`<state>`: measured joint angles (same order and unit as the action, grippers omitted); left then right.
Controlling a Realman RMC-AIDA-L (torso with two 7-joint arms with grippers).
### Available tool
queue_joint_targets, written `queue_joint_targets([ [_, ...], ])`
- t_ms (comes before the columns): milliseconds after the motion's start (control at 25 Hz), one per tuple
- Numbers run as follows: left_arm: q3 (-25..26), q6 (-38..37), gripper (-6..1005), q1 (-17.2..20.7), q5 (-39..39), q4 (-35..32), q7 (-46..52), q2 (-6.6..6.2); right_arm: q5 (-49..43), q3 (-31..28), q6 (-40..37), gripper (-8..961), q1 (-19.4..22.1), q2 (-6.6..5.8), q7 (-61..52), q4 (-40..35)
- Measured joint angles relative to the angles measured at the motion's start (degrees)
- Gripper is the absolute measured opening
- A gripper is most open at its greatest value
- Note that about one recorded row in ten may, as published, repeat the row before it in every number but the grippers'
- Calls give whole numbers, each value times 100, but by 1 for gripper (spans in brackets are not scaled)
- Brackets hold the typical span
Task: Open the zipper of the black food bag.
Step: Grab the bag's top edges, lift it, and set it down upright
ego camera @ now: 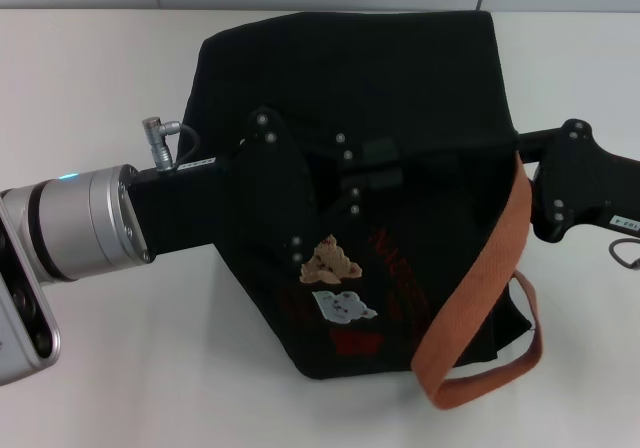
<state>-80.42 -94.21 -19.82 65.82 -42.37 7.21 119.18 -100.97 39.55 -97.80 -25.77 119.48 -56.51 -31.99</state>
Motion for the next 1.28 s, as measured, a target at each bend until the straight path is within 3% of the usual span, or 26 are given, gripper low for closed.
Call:
queue_joint_targets([
  [280,-1,92,83,2,-300,22,77,0,-425,18,7,-1,72,-29,-290,-210],
  [720,-9,273,83,-58,-503,62,240,0,-1371,-5,-54,0,706,-21,-1011,-1173],
  [960,-8,322,83,-67,-698,194,243,0,-1535,-182,-156,8,885,-29,-1205,-1200],
  [1080,32,301,83,-62,-1066,635,233,0,-1398,-639,-408,33,876,-35,-1429,-1069],
  [1120,52,280,83,-39,-1306,1093,204,0,-1317,-1022,-596,42,840,-39,-1480,-923],
  [1160,52,280,83,-39,-1306,1093,204,0,-1317,-1022,-596,50,840,-39,-1480,-923],
  [1280,73,198,83,-8,-1635,1924,110,-4,-1055,-1501,-803,75,820,-42,-1490,-708],
])
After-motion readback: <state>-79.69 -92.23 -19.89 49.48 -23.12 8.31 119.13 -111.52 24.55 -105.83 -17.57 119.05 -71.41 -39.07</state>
